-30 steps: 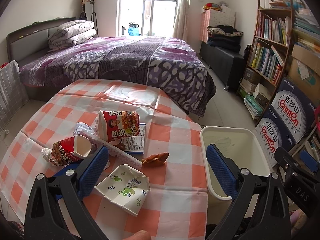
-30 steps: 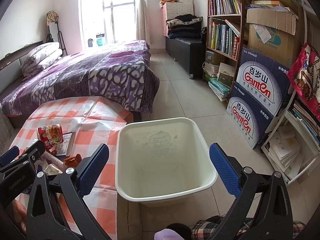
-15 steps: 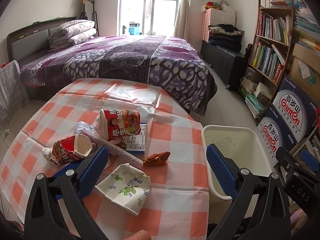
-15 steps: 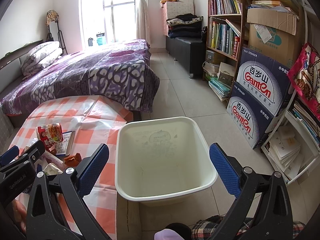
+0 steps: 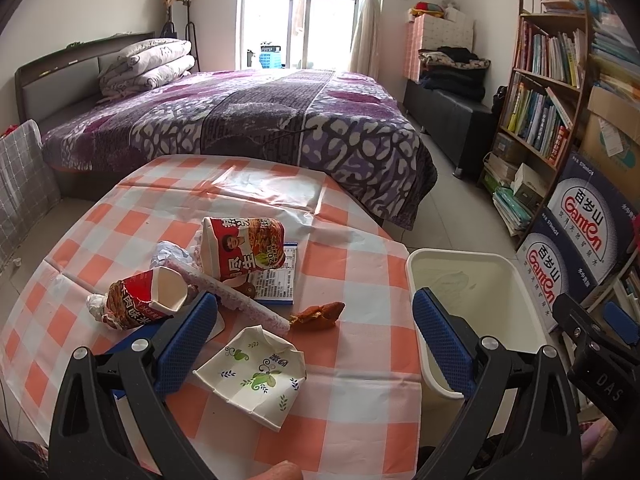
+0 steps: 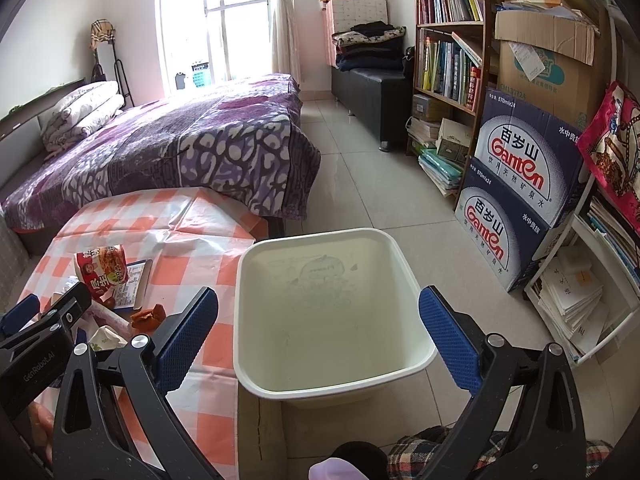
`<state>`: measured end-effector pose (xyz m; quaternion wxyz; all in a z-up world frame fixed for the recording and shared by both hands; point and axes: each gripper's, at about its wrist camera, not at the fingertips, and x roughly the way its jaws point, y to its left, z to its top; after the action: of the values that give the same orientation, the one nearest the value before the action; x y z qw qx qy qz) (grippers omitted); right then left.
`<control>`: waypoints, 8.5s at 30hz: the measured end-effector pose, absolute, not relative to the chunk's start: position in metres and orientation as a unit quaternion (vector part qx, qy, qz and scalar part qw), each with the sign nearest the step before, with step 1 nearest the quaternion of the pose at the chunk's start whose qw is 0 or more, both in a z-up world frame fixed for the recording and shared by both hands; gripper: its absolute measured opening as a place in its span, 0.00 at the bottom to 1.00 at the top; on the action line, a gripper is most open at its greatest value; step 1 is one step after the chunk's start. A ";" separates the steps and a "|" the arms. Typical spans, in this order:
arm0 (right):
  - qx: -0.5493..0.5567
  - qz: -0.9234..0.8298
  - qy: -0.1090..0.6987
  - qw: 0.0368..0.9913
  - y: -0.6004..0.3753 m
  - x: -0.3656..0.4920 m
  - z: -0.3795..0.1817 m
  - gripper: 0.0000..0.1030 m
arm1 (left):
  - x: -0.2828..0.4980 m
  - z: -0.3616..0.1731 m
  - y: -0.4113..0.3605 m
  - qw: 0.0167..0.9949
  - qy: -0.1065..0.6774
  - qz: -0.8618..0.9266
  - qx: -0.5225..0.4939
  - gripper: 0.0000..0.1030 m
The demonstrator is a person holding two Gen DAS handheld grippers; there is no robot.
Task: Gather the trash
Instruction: 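Move the right tool over the red noodle cup and close on it, then carry the red noodle cup with the right tool over the bin and release, then lower the left tool into the bin and open it, dropping the red carton, then grasp the white crumpled tissue with the left tool while the right tool grasps the pink strip, then carry the tissue and pink strip over the bin and open both tools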
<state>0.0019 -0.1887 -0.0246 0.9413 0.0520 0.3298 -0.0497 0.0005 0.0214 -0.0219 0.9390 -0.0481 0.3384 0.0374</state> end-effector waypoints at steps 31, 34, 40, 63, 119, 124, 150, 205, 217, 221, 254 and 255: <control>0.015 0.102 0.580 0.808 -0.056 0.123 -0.072 0.93 | 0.068 -0.075 0.175 0.800 0.597 -0.009 0.060 0.92; 0.025 0.111 0.586 0.803 -0.054 0.133 -0.089 0.93 | 0.077 -0.090 0.177 0.793 0.604 -0.003 0.081 0.92; 0.056 0.139 0.608 0.780 -0.036 0.150 -0.102 0.93 | 0.093 -0.097 0.200 0.805 0.593 -0.010 0.035 0.73; -0.340 0.334 0.393 0.786 0.106 0.138 -0.097 0.93 | 0.084 -0.076 0.271 0.781 0.594 0.014 -0.190 0.48; 0.057 -0.027 0.551 0.832 -0.173 0.168 -0.068 0.61 | 0.136 -0.050 0.073 0.850 0.499 -0.042 -0.165 0.48; 0.086 -0.060 0.552 0.827 -0.210 0.166 -0.068 0.63 | 0.141 -0.049 0.038 0.848 0.503 -0.069 -0.153 0.48; 0.265 -0.132 0.506 0.810 -0.323 0.148 -0.052 0.80 | 0.152 -0.064 -0.094 0.806 0.532 -0.194 -0.174 0.62; -0.030 0.158 0.566 0.809 0.009 0.142 -0.079 0.90 | 0.074 -0.117 0.295 0.704 0.644 0.153 -0.257 0.68; -0.080 0.230 0.561 0.791 0.059 0.128 -0.090 0.83 | 0.066 -0.130 0.302 0.712 0.636 0.150 -0.256 0.47; -0.102 0.249 0.552 0.789 0.079 0.125 -0.091 0.74 | 0.066 -0.121 0.305 0.722 0.627 0.143 -0.257 0.46; -0.035 0.243 0.505 0.828 0.074 0.135 -0.065 0.09 | 0.073 -0.052 0.292 0.804 0.526 0.132 -0.244 0.46; -0.030 0.240 0.501 0.831 0.070 0.136 -0.063 0.09 | 0.074 -0.049 0.289 0.808 0.521 0.131 -0.242 0.46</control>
<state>0.1358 0.0699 -0.0628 0.8308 -0.0304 0.5015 0.2396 0.0743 0.2894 -0.0491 0.8081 -0.2421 0.5208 0.1310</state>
